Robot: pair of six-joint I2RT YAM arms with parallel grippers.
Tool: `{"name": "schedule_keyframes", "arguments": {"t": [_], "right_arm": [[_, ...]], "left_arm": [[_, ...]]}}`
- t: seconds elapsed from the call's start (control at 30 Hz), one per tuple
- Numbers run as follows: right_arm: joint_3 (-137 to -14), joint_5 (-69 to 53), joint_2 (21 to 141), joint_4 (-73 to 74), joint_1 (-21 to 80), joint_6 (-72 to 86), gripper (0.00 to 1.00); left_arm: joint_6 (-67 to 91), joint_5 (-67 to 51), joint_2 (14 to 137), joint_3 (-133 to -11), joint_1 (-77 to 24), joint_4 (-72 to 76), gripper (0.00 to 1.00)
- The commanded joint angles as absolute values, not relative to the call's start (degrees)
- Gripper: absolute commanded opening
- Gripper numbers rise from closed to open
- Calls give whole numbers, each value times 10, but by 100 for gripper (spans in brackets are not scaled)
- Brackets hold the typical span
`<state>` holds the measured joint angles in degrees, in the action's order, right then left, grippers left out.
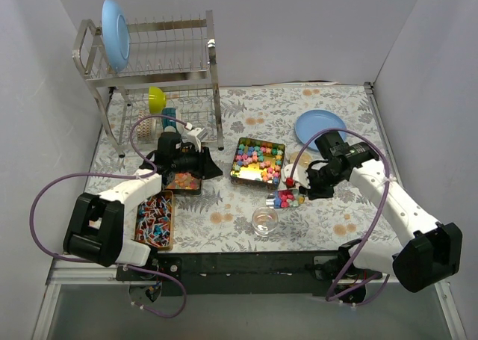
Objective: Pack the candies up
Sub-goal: Place the fake candies in the packing bottle.
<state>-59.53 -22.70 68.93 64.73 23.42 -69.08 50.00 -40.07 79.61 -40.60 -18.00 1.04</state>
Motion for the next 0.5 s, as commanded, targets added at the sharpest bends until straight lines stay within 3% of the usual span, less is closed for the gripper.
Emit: {"name": "schedule_keyframes", "arguments": {"t": [0.0,0.47], "right_arm": [[-625,-167,669,694,285,-694,1],[-718,27,756,749,466,-546,1]], "left_arm": [[482,-390,783,-405,-179,28,29],[472,-372,807,-422,-176,49,30]]}}
